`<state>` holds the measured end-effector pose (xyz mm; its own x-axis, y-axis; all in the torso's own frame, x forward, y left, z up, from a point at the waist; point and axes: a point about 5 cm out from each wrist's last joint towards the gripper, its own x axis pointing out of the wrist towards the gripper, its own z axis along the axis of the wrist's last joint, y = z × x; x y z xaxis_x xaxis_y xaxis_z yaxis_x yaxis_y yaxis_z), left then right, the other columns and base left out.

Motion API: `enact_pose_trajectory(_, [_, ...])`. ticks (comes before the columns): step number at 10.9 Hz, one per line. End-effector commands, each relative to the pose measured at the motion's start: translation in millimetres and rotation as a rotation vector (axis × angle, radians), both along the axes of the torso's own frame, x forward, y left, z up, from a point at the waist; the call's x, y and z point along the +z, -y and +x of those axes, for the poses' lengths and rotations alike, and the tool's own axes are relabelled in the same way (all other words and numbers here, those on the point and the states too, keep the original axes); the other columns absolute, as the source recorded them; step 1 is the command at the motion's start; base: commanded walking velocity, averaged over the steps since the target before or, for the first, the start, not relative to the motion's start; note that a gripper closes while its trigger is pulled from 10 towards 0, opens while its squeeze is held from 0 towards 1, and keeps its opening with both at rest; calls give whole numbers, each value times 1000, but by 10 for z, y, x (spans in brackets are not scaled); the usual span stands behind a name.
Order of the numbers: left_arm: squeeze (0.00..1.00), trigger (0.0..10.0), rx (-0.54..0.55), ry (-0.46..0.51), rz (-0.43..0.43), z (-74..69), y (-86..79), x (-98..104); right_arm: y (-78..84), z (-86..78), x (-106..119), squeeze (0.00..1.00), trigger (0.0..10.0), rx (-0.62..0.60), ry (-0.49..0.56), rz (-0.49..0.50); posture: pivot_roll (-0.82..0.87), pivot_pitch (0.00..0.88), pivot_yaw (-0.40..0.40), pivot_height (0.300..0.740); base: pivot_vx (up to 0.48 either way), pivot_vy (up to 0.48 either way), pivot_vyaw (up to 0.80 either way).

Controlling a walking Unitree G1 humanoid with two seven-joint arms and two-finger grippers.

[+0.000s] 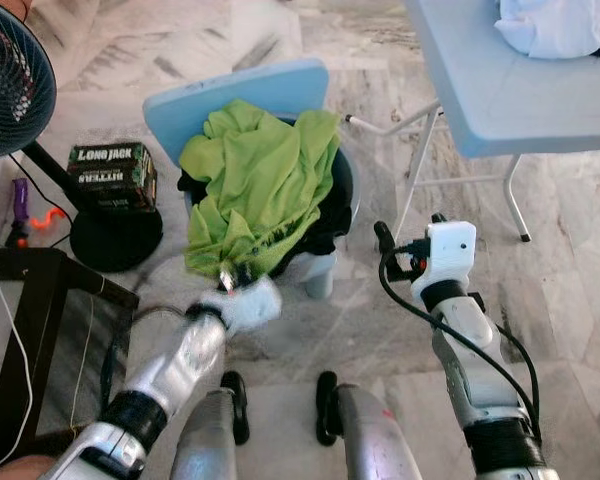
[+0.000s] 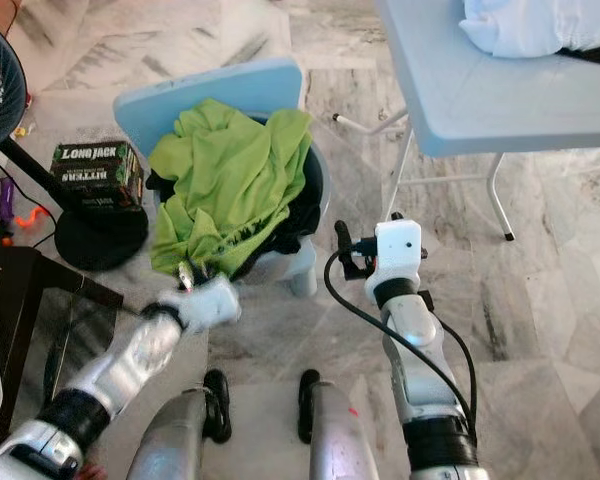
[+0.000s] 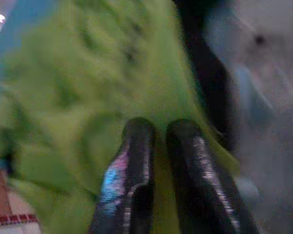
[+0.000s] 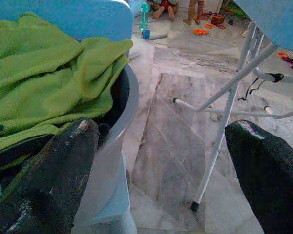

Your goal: Hang hanger

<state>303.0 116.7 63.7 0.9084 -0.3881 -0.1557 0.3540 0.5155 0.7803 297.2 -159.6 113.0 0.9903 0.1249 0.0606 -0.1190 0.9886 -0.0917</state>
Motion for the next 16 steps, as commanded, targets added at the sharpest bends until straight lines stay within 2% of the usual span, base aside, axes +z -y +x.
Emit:
enact_pose_trajectory(1, [0,0,48,70,-65,8,-27,111,40,-26,-55,0,10000,-16,-17,-4,-34,313,-47,740,0,0,0])
enact_pose_trajectory(3, [0,0,138,234,-165,104,-148,451,41,-16,-54,0,10000,-14,-15,-6,-27,312,-47,740,0,0,0])
enact_pose_trajectory(4, [0,0,145,230,-174,104,-166,455,39,-13,-53,0,10000,-13,-15,-5,-23,312,-48,740,0,0,0])
enact_pose_trajectory(5, [0,0,131,176,-147,76,-190,353,28,-6,-52,0,10000,-10,-14,-5,-24,310,-48,740,0,0,0])
enact_pose_trajectory(6, [0,4824,56,105,-135,12,-105,287,31,-8,-55,0,10000,-11,-15,-6,-26,311,-46,740,0,0,0])
enact_pose_trajectory(7, [239,10000,-12,87,-130,-105,-33,260,36,-18,-63,0,10000,-13,-16,-7,-25,310,-45,740,0,0,0])
enact_pose_trajectory(8, [1000,10000,-63,75,-31,-288,-50,115,40,-28,-76,0,10000,-14,-19,-7,-18,315,-44,740,0,0,0])
enact_pose_trajectory(9, [1000,10000,-58,51,-17,-437,-111,-7,26,-31,-79,0,10000,-10,-21,-5,-12,320,-46,740,0,0,0])
enact_pose_trajectory(11, [1000,10000,-11,19,-17,-594,-215,-137,0,-36,-93,0,10000,1,-28,-2,-1,330,-53,740,0,0,0])
enact_pose_trajectory(12, [1000,10000,48,10,-59,-592,-254,-134,-10,-36,-103,0,10000,9,-31,-2,0,328,-56,740,0,0,0])
enact_pose_trajectory(15, [1000,10000,91,30,-108,-538,-234,-49,-15,-17,-89,0,10000,14,-28,-5,-2,326,-56,740,0,0,0])
enact_pose_trajectory(16, [1000,10000,125,2,-129,-511,-231,-45,-4,-17,-87,0,10000,12,-28,-6,-3,326,-57,740,0,0,0])
